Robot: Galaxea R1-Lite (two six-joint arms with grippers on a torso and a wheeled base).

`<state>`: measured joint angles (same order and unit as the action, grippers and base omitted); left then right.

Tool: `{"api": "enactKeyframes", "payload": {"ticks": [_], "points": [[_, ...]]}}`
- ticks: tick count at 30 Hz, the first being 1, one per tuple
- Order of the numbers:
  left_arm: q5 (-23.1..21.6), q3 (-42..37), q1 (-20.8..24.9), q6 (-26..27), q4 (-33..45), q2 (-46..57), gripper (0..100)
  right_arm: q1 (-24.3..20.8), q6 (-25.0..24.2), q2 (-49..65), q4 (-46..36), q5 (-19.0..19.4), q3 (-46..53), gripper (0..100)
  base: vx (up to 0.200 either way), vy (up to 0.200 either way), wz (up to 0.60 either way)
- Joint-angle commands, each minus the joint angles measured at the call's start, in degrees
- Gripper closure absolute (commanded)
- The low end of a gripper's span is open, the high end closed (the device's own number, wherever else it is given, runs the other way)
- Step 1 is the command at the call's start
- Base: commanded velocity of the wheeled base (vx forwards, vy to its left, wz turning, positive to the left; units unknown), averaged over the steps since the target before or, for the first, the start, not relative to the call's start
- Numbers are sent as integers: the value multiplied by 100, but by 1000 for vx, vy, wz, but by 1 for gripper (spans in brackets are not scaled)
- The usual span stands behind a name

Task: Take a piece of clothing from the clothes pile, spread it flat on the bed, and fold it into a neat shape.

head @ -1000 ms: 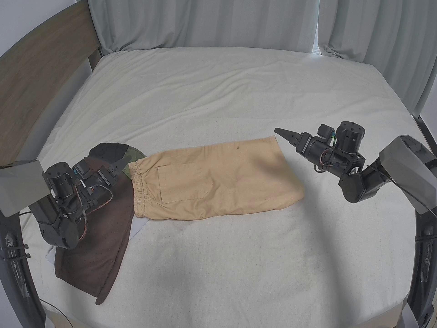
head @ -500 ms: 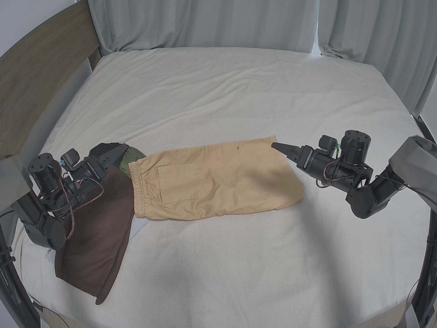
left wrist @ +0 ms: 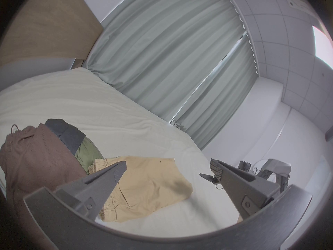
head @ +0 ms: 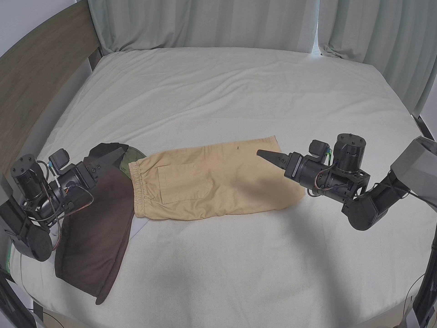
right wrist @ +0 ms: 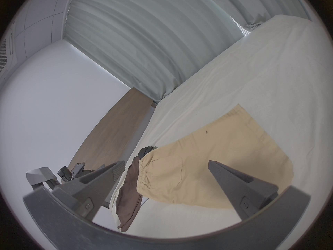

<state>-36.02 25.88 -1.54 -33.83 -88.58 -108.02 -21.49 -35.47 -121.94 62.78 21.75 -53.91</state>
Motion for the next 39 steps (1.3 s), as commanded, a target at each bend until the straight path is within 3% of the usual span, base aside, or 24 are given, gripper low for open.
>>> {"api": "enactKeyframes", "payload": {"ticks": [1,10,14,16,19,23,39], "points": [[-80,-153,13,228,-2,106,0,-171,-3,83,-12,-30,135,0,0,0,0],[-151,-241,180,1150,-10,79,0,-268,-12,-40,6,-435,407,0,0,0,0],[-247,-312,171,2135,-10,-123,0,-259,-38,-207,6,-531,495,0,0,0,0],[-546,-329,145,2645,-10,-167,0,-250,-47,-304,6,-549,583,0,0,0,0],[-977,-382,110,3172,-10,-246,0,-224,-65,-524,15,-672,627,0,0,0,0],[-1012,-347,110,3734,-19,-439,0,-215,-82,-814,85,-812,636,0,0,0,0],[-1003,-347,110,3752,-10,-597,0,-83,-153,-1350,393,-909,636,0,0,0,0]]}}
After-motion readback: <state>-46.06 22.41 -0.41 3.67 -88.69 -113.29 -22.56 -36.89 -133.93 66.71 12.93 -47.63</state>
